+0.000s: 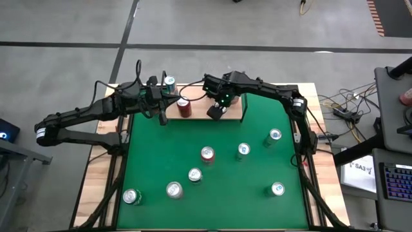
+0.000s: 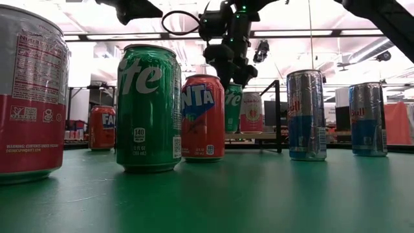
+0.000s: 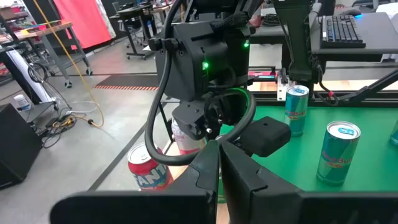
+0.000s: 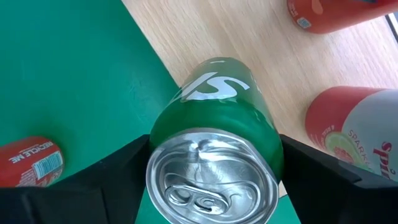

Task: Pick and place cans onto a shelf
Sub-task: Put the right green soda can on the shelf

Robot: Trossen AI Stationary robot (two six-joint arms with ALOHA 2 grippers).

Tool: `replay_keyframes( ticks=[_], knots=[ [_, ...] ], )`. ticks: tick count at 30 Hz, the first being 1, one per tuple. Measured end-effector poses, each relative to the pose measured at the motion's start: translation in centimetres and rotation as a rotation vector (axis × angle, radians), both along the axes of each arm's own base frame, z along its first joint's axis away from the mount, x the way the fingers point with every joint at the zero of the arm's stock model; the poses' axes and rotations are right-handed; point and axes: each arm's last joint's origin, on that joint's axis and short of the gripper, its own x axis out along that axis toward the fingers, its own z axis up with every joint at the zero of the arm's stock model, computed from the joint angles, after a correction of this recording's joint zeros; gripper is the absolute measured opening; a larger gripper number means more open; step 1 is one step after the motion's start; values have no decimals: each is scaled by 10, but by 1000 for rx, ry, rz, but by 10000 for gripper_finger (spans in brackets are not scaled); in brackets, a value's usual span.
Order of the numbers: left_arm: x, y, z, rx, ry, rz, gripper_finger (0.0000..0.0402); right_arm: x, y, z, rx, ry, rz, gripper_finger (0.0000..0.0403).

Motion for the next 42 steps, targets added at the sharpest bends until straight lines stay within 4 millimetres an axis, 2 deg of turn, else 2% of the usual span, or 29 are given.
replay_keyframes(
  ticks=[11,22,27,34,42],
  knots=[
    [0,0,0,0,0,0,0,4,-2,-1,-15,-29,8,350],
    [0,0,0,0,0,0,0,5,-4,2,-33,-55,3,352],
    [0,0,0,5,1,-1,0,6,-5,19,-76,-99,-4,348],
    [0,0,0,11,4,-3,0,8,-2,52,-125,-208,26,335],
    [-2,-4,-12,-1,0,-92,0,0,30,87,-178,-291,164,324]
  ],
)
